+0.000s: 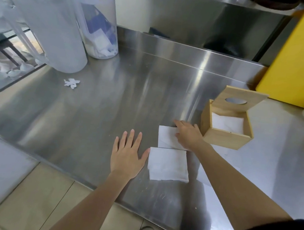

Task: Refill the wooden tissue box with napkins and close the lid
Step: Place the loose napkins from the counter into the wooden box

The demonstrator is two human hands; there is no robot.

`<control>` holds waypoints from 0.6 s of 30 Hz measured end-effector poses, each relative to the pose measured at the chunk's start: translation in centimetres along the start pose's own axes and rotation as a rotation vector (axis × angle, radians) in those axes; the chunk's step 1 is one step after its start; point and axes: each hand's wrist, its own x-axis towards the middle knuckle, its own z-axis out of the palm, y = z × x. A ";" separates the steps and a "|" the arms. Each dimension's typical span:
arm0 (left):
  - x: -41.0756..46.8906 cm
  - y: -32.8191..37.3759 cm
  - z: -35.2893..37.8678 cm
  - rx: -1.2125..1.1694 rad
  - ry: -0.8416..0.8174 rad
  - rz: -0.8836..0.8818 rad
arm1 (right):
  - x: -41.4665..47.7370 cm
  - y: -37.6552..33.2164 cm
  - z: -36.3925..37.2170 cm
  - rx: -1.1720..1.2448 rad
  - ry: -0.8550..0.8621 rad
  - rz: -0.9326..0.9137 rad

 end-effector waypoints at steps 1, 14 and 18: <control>0.0 0.0 0.0 -0.004 -0.001 -0.002 | 0.1 0.0 0.2 -0.013 -0.005 0.002; 2.5 3.6 -0.2 -0.031 -0.030 0.106 | -3.5 0.3 -3.3 0.235 0.080 -0.090; 3.3 6.0 0.4 -0.008 -0.021 0.173 | -5.7 2.0 -6.2 0.298 0.116 -0.106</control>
